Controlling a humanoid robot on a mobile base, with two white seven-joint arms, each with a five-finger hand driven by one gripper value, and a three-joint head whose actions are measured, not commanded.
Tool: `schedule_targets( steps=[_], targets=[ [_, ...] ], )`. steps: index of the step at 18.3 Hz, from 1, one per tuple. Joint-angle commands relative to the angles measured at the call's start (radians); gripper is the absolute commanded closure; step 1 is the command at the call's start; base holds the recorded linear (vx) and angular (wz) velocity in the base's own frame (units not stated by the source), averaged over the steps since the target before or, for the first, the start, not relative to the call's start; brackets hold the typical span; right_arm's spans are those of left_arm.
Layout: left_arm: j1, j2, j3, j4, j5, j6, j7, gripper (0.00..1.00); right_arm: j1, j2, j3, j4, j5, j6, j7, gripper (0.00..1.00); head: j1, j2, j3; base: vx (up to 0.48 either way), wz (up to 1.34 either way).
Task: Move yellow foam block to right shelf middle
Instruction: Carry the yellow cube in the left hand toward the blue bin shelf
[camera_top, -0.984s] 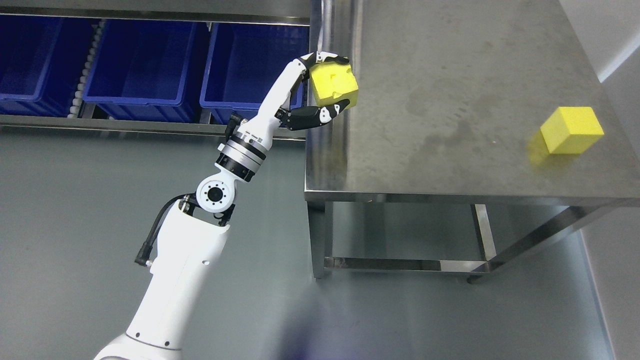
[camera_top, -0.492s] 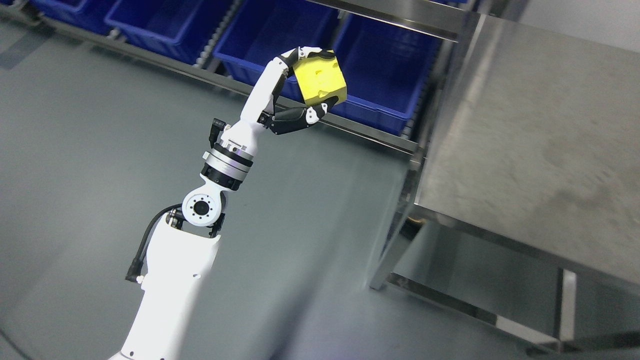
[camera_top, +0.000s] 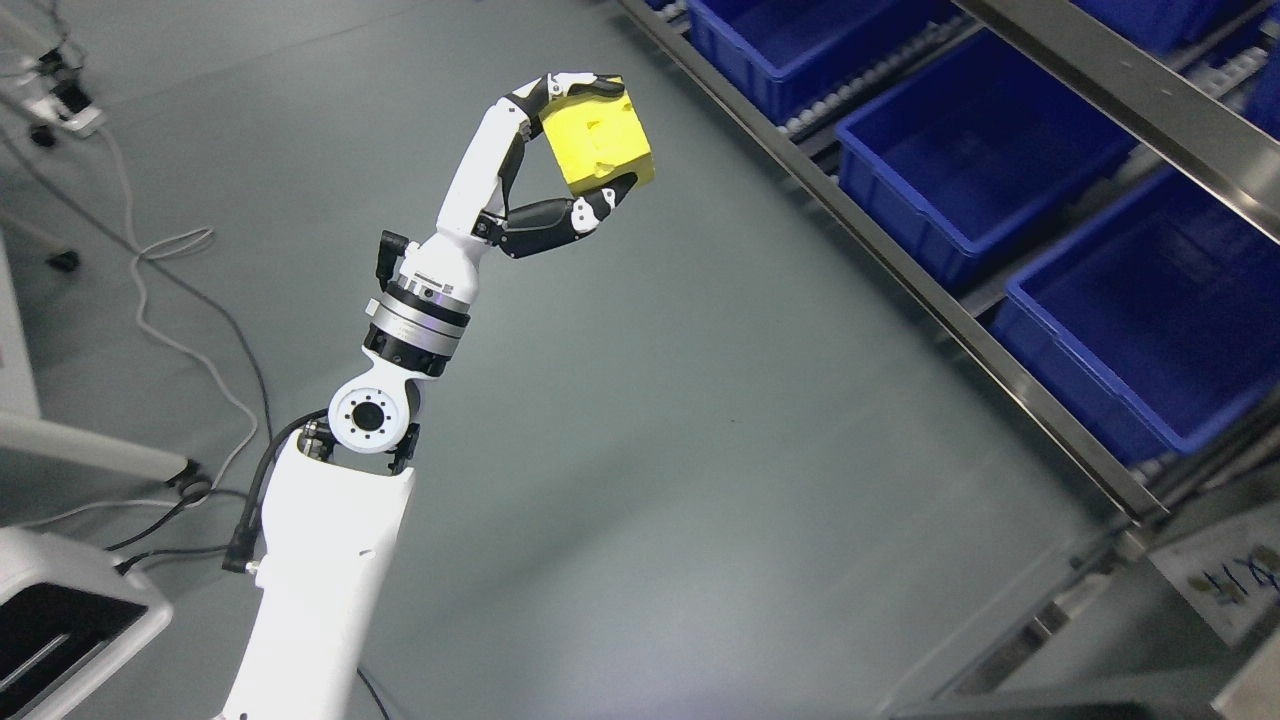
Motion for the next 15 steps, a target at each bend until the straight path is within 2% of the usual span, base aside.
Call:
schedule_targets(
  steps=[1, 8, 15],
  targets=[
    [0.006, 0.018, 0.045, -0.025, -0.002, -0.001, -0.002, 1.0, 0.002, -0.017, 0.0, -0.017, 0.005, 0.0, 0.0, 0.0, 0.0, 0.0, 0.0, 0.152, 0.76],
    [0.006, 0.018, 0.085, -0.022, -0.002, -0.001, -0.002, 0.99, 0.002, -0.017, 0.0, -0.017, 0.003, 0.0, 0.0, 0.0, 0.0, 0.0, 0.0, 0.179, 0.48],
    [0.006, 0.018, 0.087, -0.022, 0.0, -0.002, -0.002, 0.99, 0.002, -0.017, 0.0, -0.017, 0.003, 0.0, 0.0, 0.0, 0.0, 0.0, 0.0, 0.292, 0.03]
  ],
)
